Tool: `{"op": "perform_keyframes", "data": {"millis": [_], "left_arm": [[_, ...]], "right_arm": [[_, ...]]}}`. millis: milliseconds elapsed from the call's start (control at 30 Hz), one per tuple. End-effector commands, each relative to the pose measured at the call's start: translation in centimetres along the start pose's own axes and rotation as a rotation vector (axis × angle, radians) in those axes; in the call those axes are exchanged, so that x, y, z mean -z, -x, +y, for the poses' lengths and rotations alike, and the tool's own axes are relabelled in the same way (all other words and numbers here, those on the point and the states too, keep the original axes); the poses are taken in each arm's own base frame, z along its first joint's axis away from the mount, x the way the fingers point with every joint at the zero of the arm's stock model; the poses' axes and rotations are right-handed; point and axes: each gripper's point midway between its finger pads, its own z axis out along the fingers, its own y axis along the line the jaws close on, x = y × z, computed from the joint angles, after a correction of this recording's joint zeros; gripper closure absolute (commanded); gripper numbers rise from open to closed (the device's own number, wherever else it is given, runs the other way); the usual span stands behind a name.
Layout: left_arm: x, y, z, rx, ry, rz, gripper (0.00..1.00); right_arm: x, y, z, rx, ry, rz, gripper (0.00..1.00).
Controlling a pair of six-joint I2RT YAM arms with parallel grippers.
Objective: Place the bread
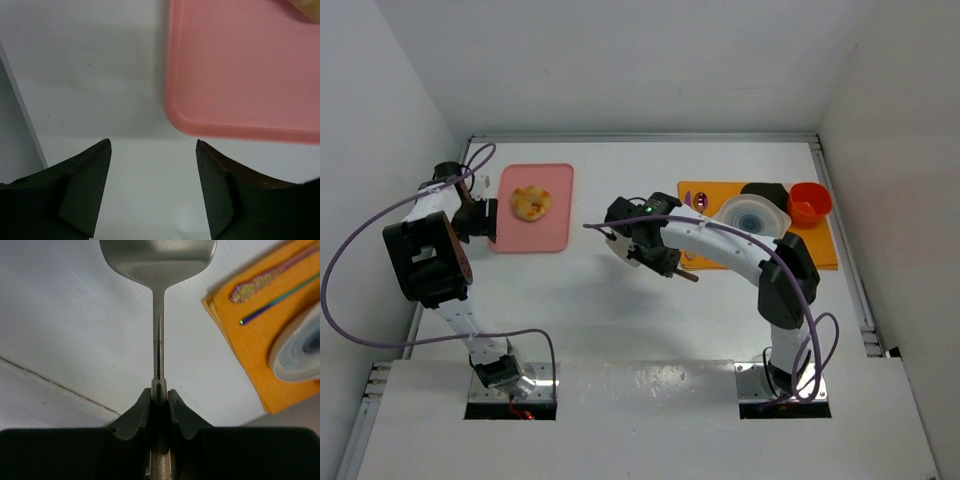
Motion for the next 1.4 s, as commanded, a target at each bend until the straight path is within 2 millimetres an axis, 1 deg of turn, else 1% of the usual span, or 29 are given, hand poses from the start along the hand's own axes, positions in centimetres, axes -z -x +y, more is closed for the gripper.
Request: {"op": "perform_keyframes", "data": {"millis": [0,67,100,167,200,333,400,433,533,567,633,667,700,733,767,800,833,867,900,933,967,1000,1033,1067,1133,1167,1200,1333,1367], "left_arm": [[-0.2,2.3,0.6,0.014,0.009,-0.043,0.28],[-0.6,3.1,-0.4,0.002,-0.01,-0.047,0.3],[-0.9,2.9,-0.5,0.002,-0.012,-0.038,0.33],[-1.6,3.6,-1.2,-0.011,-0.012,-0.033,0.37],[-2.0,3.4,-1.1,-0.011,-0.006,-0.02,0.42],[-2.8,3.8,-2.1,-0.021,-0.002,-0.005,0.49],[-3.7,3.5,-2.3,-0.03,0.007,0.011,0.52],[-3.7,3.5,-1.9,-0.03,0.027,0.015,0.58],[-4.1,3.5,-2.0,-0.039,0.043,0.018,0.65],[-4.2,3.0,-1.9,-0.039,0.051,0.032,0.67],[-4.4,2.8,-1.9,-0.039,0.05,0.034,0.7],[-4.6,2.4,-2.0,-0.04,0.048,0.044,0.74],[-4.3,2.8,-1.8,-0.039,0.061,0.028,0.76],[-4.5,2.2,-1.9,-0.039,0.058,0.042,0.79],[-4.7,1.7,-1.9,-0.052,0.055,0.055,0.86],[-4.3,1.9,-1.9,-0.052,0.057,0.044,0.89],[-4.6,1.6,-1.9,-0.064,0.056,0.048,0.92],[-4.5,1.1,-1.9,-0.081,0.054,0.055,1.0],[-4.5,1.1,-1.9,-0.091,0.054,0.055,1.0],[-4.8,0.4,-1.9,-0.111,0.05,0.07,1.0],[-4.6,0.2,-1.9,-0.122,0.05,0.069,1.0],[-4.7,-0.2,-2.0,-0.131,0.047,0.08,1.0],[-4.5,0.0,-1.8,-0.152,0.05,0.067,1.0],[-4.4,-0.6,-2.3,-0.173,0.044,0.075,1.0],[-4.2,-0.9,-2.6,-0.213,0.041,0.072,1.0],[-4.2,-1.6,-2.7,-0.224,0.036,0.085,1.0],[-3.9,-1.7,-2.7,-0.224,0.038,0.081,1.0],[-3.6,-2.2,-2.9,-0.257,0.044,0.079,1.0],[-3.5,-2.9,-3.0,-0.258,0.041,0.09,1.0]], "right_arm": [[1.2,-2.2,-3.0,0.032,-0.171,0.113,1.0],[1.5,-2.2,-3.2,0.033,-0.188,0.108,1.0],[1.6,-2.2,-3.4,0.032,-0.194,0.106,1.0],[1.7,-2.1,-3.6,0.027,-0.201,0.098,1.0],[1.6,-2.3,-3.5,0.031,-0.203,0.101,1.0],[1.3,-2.5,-3.5,0.034,-0.199,0.103,1.0],[1.3,-2.6,-3.4,0.038,-0.201,0.104,1.0],[1.2,-2.7,-3.3,0.038,-0.201,0.103,1.0],[1.1,-2.5,-3.3,0.031,-0.192,0.091,1.0],[1.1,-2.3,-3.3,0.031,-0.193,0.081,1.0],[1.1,-2.2,-3.4,0.034,-0.193,0.077,1.0],[1.1,-2.0,-3.4,0.033,-0.189,0.069,1.0],[1.1,-1.9,-3.5,0.033,-0.187,0.066,1.0],[1.3,-1.5,-3.4,0.033,-0.176,0.052,1.0],[1.2,-1.3,-3.5,0.038,-0.173,0.049,1.0],[1.3,-1.1,-3.6,0.038,-0.166,0.044,1.0],[1.3,-0.9,-3.6,0.044,-0.158,0.039,1.0],[1.1,-0.7,-3.7,0.047,-0.155,0.043,1.0],[1.2,-0.6,-4.0,0.059,-0.159,0.042,1.0],[1.3,-0.4,-4.1,0.062,-0.161,0.042,1.0],[1.7,0.1,-4.3,0.055,-0.17,0.025,1.0],[1.4,0.2,-4.9,0.096,-0.182,0.044,1.0],[1.4,0.3,-5.1,0.106,-0.185,0.048,1.0],[1.7,1.1,-5.5,0.102,-0.199,0.032,1.0],[1.3,1.6,-5.9,0.115,-0.205,0.038,1.0],[1.7,2.4,-6.3,0.111,-0.22,0.011,1.0],[1.4,2.8,-6.4,0.126,-0.223,0.013,1.0],[0.4,5.8,-6.8,0.161,-0.246,-0.025,1.0],[0.2,6.3,-7.0,0.166,-0.257,-0.027,1.0]]}}
